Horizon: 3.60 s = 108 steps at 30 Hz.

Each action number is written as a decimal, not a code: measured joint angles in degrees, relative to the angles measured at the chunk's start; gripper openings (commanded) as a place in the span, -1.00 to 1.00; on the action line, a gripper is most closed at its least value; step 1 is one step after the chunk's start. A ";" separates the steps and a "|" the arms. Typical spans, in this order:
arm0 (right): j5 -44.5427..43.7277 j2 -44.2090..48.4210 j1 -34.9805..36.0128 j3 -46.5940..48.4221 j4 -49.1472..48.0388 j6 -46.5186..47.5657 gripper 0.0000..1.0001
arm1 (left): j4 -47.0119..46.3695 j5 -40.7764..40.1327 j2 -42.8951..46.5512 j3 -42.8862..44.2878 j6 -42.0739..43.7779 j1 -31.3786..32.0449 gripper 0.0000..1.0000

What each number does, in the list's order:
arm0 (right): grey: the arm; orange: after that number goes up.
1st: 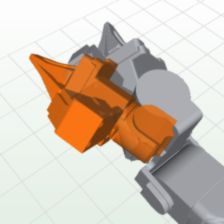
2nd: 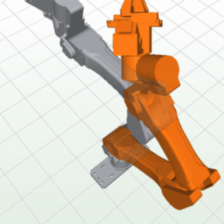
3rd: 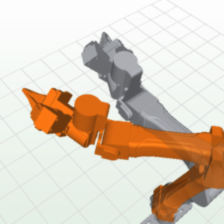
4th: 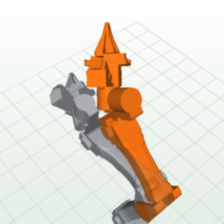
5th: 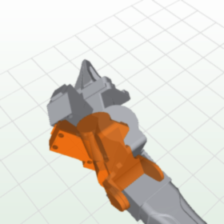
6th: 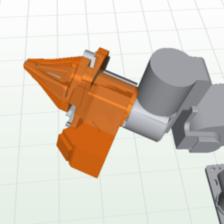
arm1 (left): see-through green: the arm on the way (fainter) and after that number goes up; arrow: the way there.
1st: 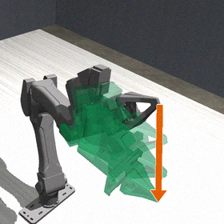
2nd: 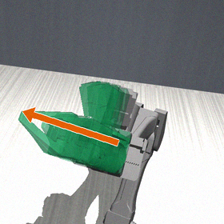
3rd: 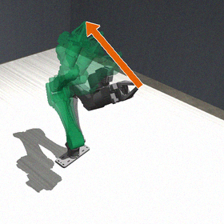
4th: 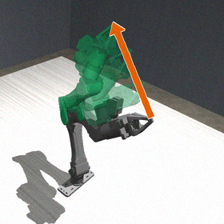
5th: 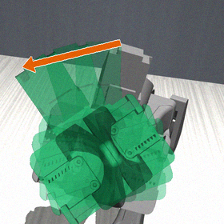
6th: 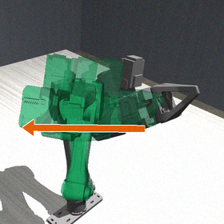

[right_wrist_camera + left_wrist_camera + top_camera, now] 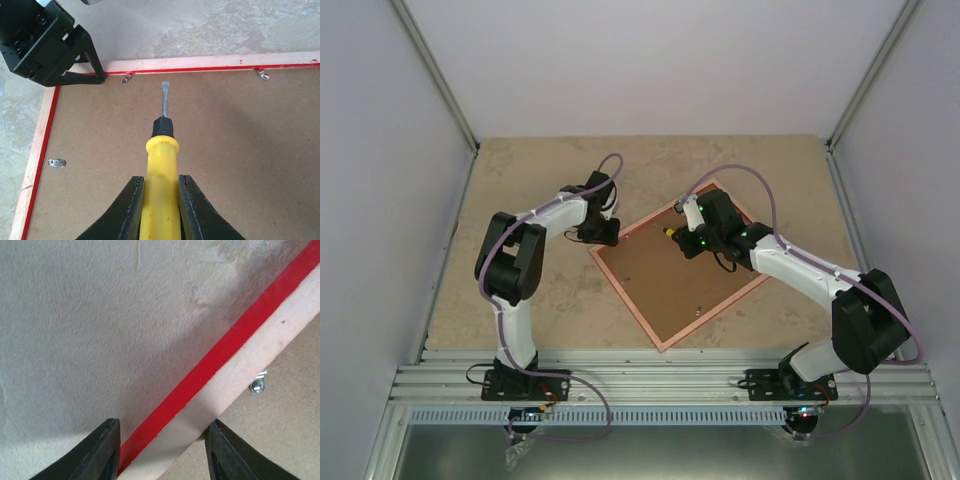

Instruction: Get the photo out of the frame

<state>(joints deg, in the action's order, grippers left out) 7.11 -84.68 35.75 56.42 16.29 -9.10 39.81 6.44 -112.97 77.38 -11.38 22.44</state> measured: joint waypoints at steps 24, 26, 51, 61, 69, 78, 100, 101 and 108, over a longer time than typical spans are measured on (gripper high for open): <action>3.19 -0.74 0.22 0.00 -1.31 -0.59 -0.99 | 0.02 0.83 12.00 -14.40 -10.05 1.42 -0.66; 4.04 -1.51 0.61 0.00 -1.60 -0.55 -0.99 | -0.52 1.60 13.18 -16.13 -11.54 1.60 -0.66; 11.13 -12.81 9.01 4.02 -3.93 0.87 -0.99 | -5.40 5.77 18.56 -24.11 -19.74 4.11 -0.51; 11.67 -14.82 9.14 4.92 -4.33 0.90 -0.99 | -5.33 5.99 18.53 -24.11 -19.23 4.09 -0.59; 11.74 -15.41 9.49 5.03 -4.35 0.87 -0.99 | -5.31 6.10 18.53 -24.11 -19.06 4.09 -0.60; 10.86 -16.22 9.81 5.62 -4.72 0.28 -0.99 | -5.31 6.14 18.53 -24.13 -19.04 4.09 -0.61; 3.15 -16.11 10.10 6.19 -5.90 -2.69 -0.99 | -6.29 6.36 19.08 -25.03 -19.04 4.04 -0.63; 3.17 -16.11 10.10 6.19 -5.92 -2.67 -0.99 | -6.32 6.36 19.08 -25.03 -19.06 4.04 -0.63; 3.37 -16.00 10.10 6.16 -5.55 -2.40 -0.99 | -6.34 6.36 19.08 -25.05 -19.06 4.04 -0.62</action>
<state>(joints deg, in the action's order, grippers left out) 10.48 -100.68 45.84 62.59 10.74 -11.51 33.47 12.80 -93.89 52.34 -30.44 26.48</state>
